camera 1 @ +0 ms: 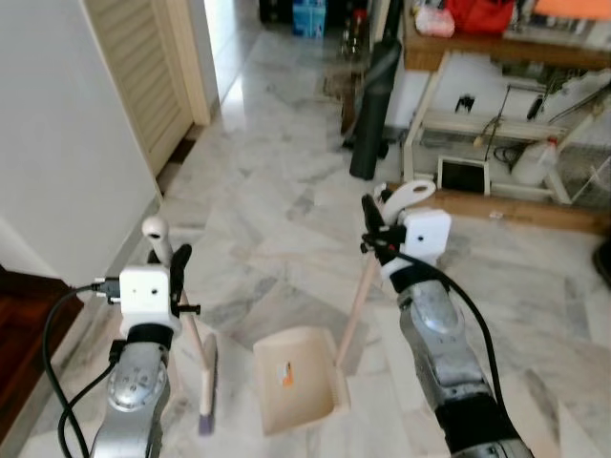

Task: Sweep floor

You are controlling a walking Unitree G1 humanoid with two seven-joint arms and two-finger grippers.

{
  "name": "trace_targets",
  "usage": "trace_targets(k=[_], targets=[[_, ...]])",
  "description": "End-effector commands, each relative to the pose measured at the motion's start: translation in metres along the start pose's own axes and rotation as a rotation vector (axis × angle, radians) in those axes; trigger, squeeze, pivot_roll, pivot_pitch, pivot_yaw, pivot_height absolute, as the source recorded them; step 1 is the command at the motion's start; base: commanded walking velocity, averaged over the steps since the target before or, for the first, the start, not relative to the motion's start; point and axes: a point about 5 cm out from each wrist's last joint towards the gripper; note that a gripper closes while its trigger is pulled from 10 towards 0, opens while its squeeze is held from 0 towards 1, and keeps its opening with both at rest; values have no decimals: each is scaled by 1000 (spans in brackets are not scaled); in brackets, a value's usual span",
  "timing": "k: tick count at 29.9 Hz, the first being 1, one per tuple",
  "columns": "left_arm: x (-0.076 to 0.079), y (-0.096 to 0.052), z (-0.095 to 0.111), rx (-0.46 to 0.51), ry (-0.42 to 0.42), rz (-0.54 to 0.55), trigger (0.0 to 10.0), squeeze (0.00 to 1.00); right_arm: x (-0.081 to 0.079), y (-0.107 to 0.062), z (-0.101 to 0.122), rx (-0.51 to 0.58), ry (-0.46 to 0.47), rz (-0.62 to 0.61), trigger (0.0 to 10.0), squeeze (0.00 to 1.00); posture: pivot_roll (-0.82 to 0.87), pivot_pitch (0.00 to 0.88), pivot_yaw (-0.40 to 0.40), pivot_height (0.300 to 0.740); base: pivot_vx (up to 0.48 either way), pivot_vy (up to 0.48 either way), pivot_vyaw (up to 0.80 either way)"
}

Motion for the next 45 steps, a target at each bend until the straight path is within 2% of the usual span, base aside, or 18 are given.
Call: trace_targets(k=[1,6,14,26,32,38,41,45], targets=[[-6,2,4,13,-44,7,10000,0,0,5,8,33,-34,2,10000,0,30,97,-18,740,0,0,0],[-8,8,4,11,-95,-21,10000,0,11,9,8,23,-78,-49,10000,0,21,122,-15,740,0,0,0],[-10,18,7,22,-102,-50,10000,0,30,16,-4,-39,-142,-135,10000,0,8,173,-15,740,0,0,0],[-6,16,11,26,-127,-92,10000,0,45,21,-12,-72,-182,-190,10000,0,5,257,-26,740,0,0,0],[-2,13,14,31,-135,-121,10000,0,46,18,-17,-76,-186,-160,10000,0,7,275,-31,740,0,0,0],[-2,11,17,36,-142,-127,10000,0,46,19,-13,-29,-172,-143,10000,0,15,286,-28,740,0,0,0],[-3,8,19,34,-147,-135,10000,0,41,24,-7,22,-145,-111,10000,0,25,304,-27,740,0,0,0],[-6,7,21,31,-147,-131,10000,0,38,27,-9,10,-153,-95,10000,0,50,334,-19,740,0,0,0]])
Point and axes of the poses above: a point about 5 cm out from each wrist's last joint towards the gripper, its own y axis pointing out of the wrist towards the gripper, its own z axis along the axis of the wrist's last joint, x = y × z, and after that the axes turned 15 degrees about y, right-handed
